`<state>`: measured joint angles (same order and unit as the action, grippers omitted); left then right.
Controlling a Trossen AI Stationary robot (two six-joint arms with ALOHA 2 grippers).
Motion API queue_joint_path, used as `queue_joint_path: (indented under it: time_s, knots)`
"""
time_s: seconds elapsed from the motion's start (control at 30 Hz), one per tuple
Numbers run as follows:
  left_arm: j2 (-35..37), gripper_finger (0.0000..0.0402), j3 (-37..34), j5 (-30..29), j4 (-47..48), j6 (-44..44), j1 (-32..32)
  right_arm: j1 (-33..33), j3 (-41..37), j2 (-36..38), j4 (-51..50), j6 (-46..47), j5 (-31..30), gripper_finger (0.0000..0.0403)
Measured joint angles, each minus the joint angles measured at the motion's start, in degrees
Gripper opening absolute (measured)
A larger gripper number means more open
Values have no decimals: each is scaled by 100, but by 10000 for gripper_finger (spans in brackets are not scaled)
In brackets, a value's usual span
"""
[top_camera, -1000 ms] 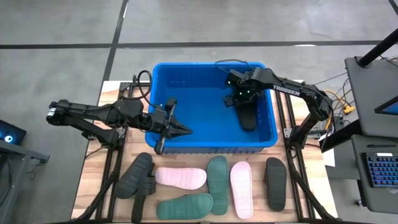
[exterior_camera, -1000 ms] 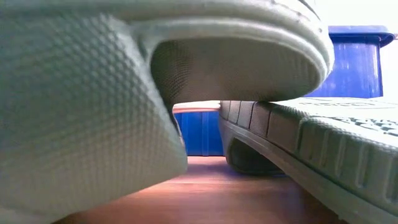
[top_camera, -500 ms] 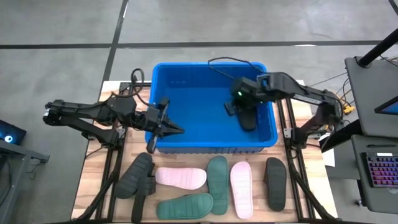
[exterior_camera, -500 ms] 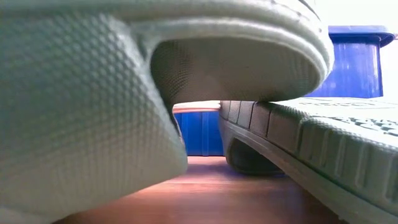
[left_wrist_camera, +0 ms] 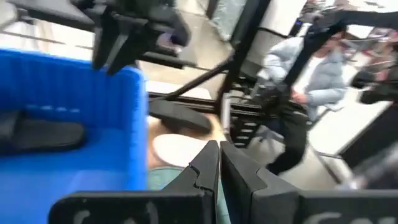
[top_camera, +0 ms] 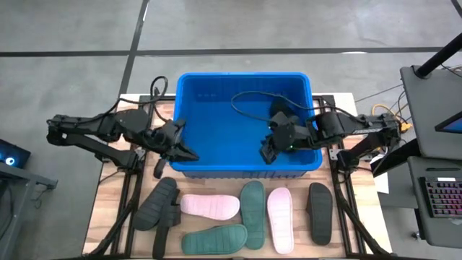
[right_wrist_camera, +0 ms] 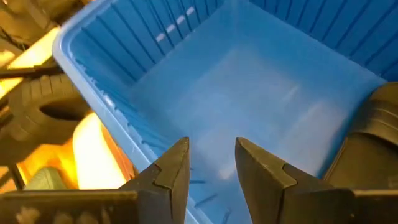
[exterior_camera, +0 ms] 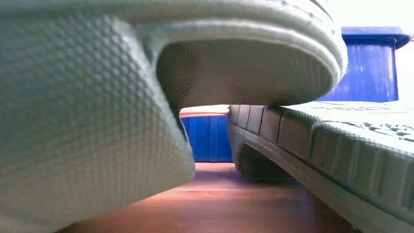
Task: Pick and place slides into bin
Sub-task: Put the black slide into the bin
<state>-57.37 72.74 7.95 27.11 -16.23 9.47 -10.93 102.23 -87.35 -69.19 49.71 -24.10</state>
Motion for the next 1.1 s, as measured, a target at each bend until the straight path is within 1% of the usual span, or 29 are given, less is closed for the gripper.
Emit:
queue_joint_path:
  time_s: [0.13,0.23,0.4,0.5,0.6,0.77,0.93,1.1]
  knots:
    - [-4,0,162,302,-11,-410,283,-139,-166,0,2,4,9,118]
    - [-26,0,283,318,215,-824,477,-220,-224,0,2,2,31,118]
    - [-70,0,287,372,784,-2156,879,-308,-229,0,55,-67,7,118]
    - [-124,0,264,376,1428,-2898,1100,-327,-229,0,86,-73,1,118]
    - [-240,0,264,349,1827,-3584,1261,-351,-229,0,90,-224,-46,118]
    - [-573,0,264,207,2110,-4561,1515,-385,-229,0,92,-333,-130,118]
    - [-1019,0,262,411,2099,-5280,1902,-447,-229,0,92,-635,-149,118]
    - [-1509,0,334,347,2270,-5828,2317,-584,-229,0,93,-824,-143,118]
